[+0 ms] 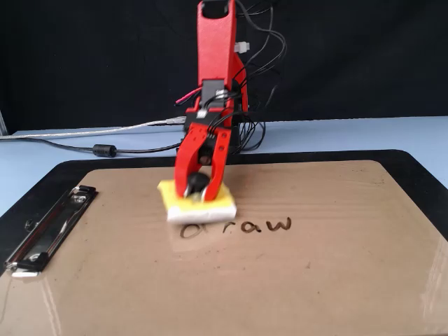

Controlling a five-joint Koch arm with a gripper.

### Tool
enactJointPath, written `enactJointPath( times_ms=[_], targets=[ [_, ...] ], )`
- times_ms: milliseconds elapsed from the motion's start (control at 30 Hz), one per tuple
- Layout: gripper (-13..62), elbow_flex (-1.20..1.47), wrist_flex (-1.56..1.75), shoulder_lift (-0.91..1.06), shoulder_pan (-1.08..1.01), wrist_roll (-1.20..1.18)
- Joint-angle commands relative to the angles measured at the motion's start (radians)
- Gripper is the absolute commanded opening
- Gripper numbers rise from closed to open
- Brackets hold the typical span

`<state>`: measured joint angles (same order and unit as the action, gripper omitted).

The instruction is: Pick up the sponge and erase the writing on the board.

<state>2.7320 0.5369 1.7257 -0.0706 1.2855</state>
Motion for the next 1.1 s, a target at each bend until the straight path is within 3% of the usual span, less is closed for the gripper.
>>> enactJointPath(
  times_ms=[0,100,333,667,767,967,1067],
  targets=[
    [-8.0,0.038,0.002,0.101,-0.012,0.026],
    [-8.0,-0.015,0.006,0.040,-0.014,0.031],
    [-8.0,-0.469,0.026,-0.397,-0.026,0.032],
    [-8.0,-0.028,0.083,-0.074,-0.117,0.035],
    [-8.0,-0.178,0.095,-0.202,-0.114,0.052],
    [-8.0,-0.732,0.095,-0.686,-0.109,0.054],
    [-8.0,-0.718,0.100,-0.686,-0.107,0.061]
  ],
)
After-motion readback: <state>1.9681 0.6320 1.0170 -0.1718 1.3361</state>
